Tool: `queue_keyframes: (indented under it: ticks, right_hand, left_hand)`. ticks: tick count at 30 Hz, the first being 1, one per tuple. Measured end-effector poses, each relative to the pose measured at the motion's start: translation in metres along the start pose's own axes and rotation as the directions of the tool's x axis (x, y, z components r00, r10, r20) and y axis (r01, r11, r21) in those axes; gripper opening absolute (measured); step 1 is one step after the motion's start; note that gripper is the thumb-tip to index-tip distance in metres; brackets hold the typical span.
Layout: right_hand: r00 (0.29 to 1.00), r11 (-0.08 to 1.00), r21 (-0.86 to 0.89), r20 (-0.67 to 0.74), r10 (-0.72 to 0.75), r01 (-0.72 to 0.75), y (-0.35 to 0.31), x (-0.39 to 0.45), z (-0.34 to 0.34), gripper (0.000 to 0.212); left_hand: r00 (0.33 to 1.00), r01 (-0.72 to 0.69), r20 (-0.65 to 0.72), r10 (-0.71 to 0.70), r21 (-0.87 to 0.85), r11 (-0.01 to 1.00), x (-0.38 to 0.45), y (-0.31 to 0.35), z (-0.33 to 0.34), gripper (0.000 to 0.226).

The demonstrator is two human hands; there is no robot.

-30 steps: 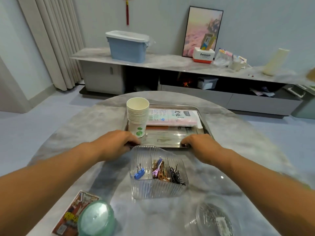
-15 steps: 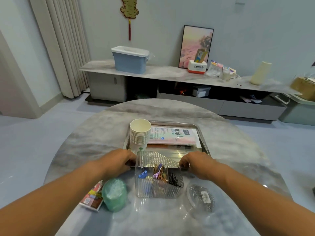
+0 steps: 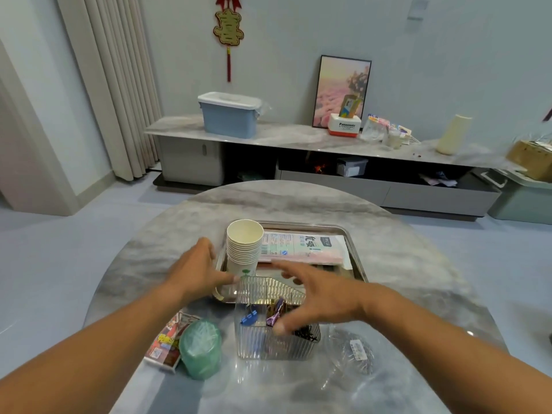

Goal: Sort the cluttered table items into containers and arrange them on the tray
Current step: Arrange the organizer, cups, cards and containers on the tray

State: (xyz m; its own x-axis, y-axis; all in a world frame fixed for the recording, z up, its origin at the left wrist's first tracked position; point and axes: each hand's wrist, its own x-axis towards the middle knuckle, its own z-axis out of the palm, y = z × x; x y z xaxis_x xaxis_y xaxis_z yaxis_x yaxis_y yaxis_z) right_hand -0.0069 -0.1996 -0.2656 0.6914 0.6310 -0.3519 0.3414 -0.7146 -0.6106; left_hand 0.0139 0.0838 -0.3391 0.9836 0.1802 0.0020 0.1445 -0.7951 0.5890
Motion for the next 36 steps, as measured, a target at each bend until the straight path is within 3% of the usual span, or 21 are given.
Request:
queue_keyframes:
  ticks: [3,6,10,14,19,24,30,36]
  right_hand:
    - [1.0,0.962,-0.273,-0.001,-0.024,0.023,-0.008,0.003,0.018,0.134]
    - [0.997,0.943,-0.332,-0.055,-0.047,0.026,-0.01,0.005,0.028,0.13]
    - [0.996,0.987,-0.153,-0.07,-0.052,0.041,-0.01,0.002,0.012,0.125]
    - [0.997,0.998,0.059,-0.077,-0.032,0.037,-0.002,0.003,-0.024,0.121]
    - [0.974,0.999,-0.032,-0.223,0.034,-0.042,0.018,0.015,-0.067,0.123]
    - [0.977,0.992,-0.085,-0.195,0.081,-0.099,0.037,0.039,-0.067,0.123]
    - [0.982,0.998,-0.026,-0.181,0.05,-0.056,0.041,0.079,-0.046,0.117]
    - [0.974,0.998,0.015,-0.215,0.067,-0.066,0.04,0.089,-0.028,0.121]
  left_hand:
    - [0.999,0.02,-0.024,-0.024,-0.174,0.984,0.006,0.007,0.013,0.109]
    - [0.998,-0.054,0.019,0.061,-0.247,0.967,0.013,0.014,0.024,0.127]
    - [0.995,-0.078,0.041,0.095,-0.302,0.95,0.022,0.016,0.026,0.121]
    - [0.995,-0.061,0.049,0.083,-0.343,0.937,0.025,0.013,0.029,0.099]
    - [0.994,-0.059,0.059,0.093,-0.424,0.904,0.028,0.009,0.027,0.091]
    - [0.993,-0.041,0.087,0.085,-0.415,0.909,0.03,0.001,0.03,0.093]
    - [0.983,-0.032,0.151,0.103,-0.412,0.911,0.031,-0.006,0.03,0.101]
    - [0.969,0.029,0.228,0.094,-0.483,0.875,0.031,-0.011,0.02,0.096]
